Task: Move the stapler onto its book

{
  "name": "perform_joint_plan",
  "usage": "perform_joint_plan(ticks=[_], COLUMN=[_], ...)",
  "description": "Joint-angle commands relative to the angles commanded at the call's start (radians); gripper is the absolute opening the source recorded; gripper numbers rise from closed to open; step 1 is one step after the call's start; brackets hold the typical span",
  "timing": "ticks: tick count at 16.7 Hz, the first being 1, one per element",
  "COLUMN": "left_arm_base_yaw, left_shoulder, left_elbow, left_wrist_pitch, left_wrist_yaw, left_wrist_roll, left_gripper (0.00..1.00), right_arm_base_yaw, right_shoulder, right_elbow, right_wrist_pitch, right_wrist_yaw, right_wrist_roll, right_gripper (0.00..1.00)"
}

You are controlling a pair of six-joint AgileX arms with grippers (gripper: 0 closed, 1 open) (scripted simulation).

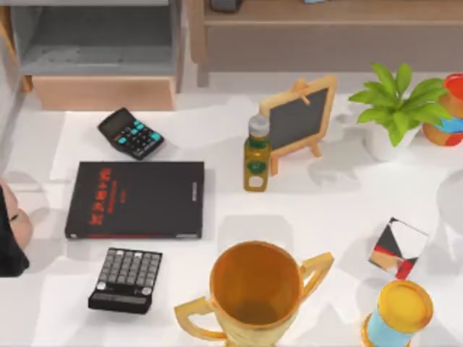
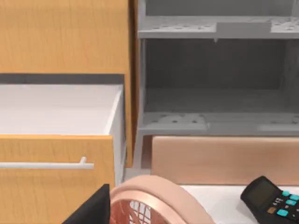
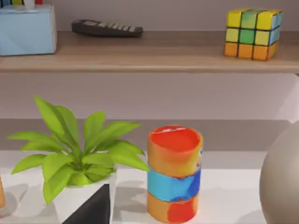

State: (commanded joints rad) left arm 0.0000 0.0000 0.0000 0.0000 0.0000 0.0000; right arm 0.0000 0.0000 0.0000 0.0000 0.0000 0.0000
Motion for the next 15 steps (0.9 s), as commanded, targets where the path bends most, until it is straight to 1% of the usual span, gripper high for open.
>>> perform_joint_plan(ticks=[4,7,11,15], left_arm_base_yaw=[0.004,0.022,0.061,0.111], left_shoulder=[0.022,0.121,0.356,0.681], left_elbow=[0.022,0.122,0.357,0.681], left_wrist_pitch=[-0.014,-0.076,-0.220,-0.412], left_wrist_yaw=[0.000,-0.002,-0.005,-0.007], left_wrist_roll=[0.003,0.016,0.044,0.078], left_gripper=[1.00,1.00,1.00,1.00], right_arm_base_yaw=[0.000,0.000,0.000,0.000], right_shoulder=[0.000,0.000,0.000,0.000], right_elbow=[0.000,0.000,0.000,0.000], right_wrist_pitch=[0.000,0.000,0.000,0.000], right_wrist_yaw=[0.000,0.000,0.000,0.000], right_wrist_roll=[0.000,0.000,0.000,0.000], right_gripper=[1.00,1.00,1.00,1.00])
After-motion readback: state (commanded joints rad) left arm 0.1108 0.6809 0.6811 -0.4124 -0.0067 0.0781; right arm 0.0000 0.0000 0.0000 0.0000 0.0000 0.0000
